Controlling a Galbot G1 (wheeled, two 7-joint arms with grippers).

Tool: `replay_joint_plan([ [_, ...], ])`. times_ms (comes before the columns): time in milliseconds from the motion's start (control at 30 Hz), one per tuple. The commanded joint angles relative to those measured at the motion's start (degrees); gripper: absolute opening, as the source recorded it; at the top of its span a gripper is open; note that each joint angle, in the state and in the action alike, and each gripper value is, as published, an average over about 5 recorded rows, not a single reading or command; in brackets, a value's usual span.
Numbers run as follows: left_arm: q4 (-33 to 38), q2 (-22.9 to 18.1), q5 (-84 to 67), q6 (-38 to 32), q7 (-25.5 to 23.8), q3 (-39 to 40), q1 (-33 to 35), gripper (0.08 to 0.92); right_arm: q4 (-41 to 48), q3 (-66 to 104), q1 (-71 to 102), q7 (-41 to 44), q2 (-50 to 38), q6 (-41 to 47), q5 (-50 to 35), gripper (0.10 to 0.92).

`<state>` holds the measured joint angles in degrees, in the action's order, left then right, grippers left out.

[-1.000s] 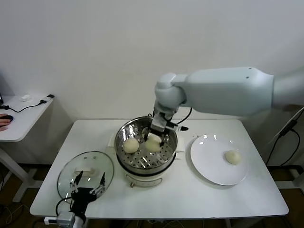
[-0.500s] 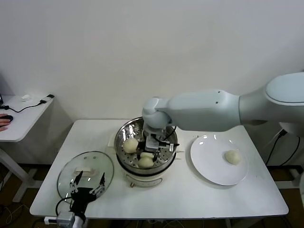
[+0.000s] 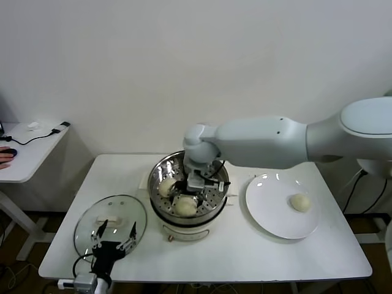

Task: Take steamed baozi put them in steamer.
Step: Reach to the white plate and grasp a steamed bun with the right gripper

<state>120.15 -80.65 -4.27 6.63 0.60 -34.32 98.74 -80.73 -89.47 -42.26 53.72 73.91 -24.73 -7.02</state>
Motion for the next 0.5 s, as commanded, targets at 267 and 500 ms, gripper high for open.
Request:
replay_joint_plan([
  [267,0.2,-0.3,0.1,-0.1,0.0,0.4,-0.2,0.823,7.3,-18.6,-22.7,7.6,-20.3,16.3,-28.6,0.823],
  [500,0.1,-0.1,-0.1,-0.1,0.0,0.4,-0.6,0.823,6.1,-24.9,-18.5,7.7,-34.2,27.8,-23.0,0.823],
])
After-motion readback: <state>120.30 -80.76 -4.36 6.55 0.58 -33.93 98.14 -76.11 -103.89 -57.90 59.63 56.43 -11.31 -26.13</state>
